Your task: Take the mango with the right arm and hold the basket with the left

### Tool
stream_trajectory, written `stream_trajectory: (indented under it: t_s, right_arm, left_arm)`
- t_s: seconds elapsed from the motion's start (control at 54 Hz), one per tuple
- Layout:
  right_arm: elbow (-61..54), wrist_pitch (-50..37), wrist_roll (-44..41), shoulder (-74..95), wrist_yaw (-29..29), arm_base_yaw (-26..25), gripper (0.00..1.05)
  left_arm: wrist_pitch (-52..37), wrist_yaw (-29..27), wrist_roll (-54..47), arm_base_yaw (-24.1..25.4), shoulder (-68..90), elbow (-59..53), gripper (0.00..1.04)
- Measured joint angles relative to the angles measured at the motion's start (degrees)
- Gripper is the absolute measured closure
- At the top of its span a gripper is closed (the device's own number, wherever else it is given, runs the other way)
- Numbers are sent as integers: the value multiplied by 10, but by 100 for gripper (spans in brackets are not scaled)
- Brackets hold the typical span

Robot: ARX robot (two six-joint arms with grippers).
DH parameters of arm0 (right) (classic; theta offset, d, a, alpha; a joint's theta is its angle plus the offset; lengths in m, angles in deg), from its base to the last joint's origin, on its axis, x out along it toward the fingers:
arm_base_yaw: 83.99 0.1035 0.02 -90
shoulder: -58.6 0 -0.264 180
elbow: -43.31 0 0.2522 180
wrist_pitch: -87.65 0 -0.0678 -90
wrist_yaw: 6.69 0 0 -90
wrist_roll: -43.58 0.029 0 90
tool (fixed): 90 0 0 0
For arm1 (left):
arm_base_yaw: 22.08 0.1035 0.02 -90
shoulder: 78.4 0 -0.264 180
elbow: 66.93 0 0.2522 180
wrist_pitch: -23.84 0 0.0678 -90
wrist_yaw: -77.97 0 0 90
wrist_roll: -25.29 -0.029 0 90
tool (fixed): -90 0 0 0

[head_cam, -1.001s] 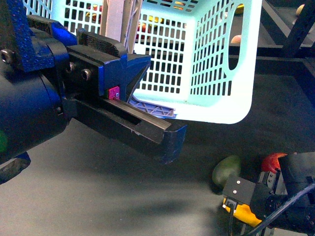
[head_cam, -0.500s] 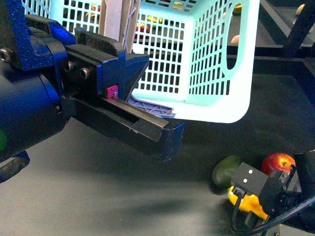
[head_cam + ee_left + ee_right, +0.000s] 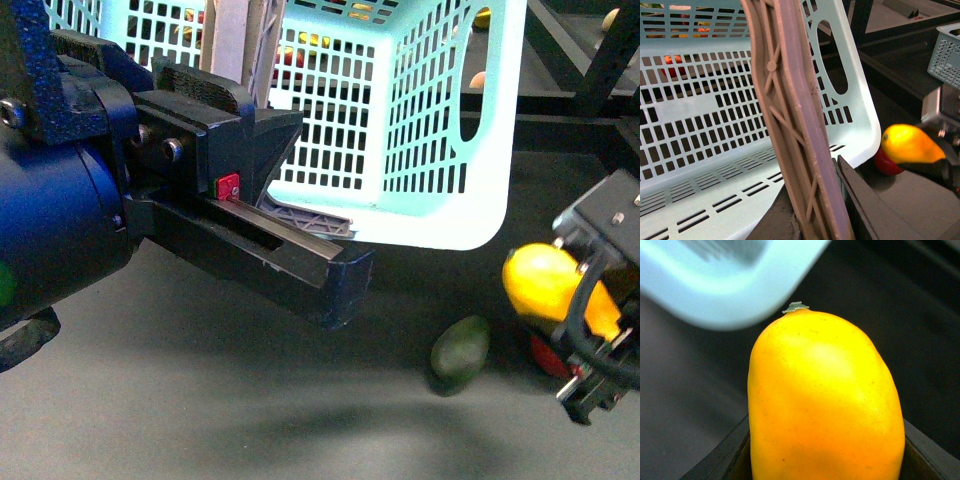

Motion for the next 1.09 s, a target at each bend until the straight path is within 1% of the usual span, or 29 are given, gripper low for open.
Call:
stream_trajectory:
  t_s: [0.093,0.185,0.315,0.408,0.519,0.723,0.945,0.964,1.019,1.094]
  right_arm:
    - [7,21,31,-67,-1,11,47]
    - [28,40,75,-130,-1,38,47]
    - [63,31,120,-144,-19,75,47]
    - [99,10,159,-125,-51,102,47]
    - [145,-6,188,-88,-87,129,47]
    - [230,-12,221,0,-128,171,47]
    - [280,-10,231,43,-151,193,47]
    - [281,-11,231,43,-152,194,45]
    - [281,-14,237,44,-158,196,35]
    - [280,-25,239,42,-167,197,27]
  left_arm:
    - [0,0,0,0,0,0,90]
    - [0,0,0,0,0,0,90]
    - [0,0,0,0,0,0,90]
    - [0,0,0,0,0,0,90]
    - [0,0,0,0,0,0,90]
    - [0,0,0,0,0,0,90]
    - [0,0,0,0,0,0,90]
    - [0,0,0,0,0,0,90]
    - [0,0,0,0,0,0,90]
    - [0,0,0,0,0,0,90]
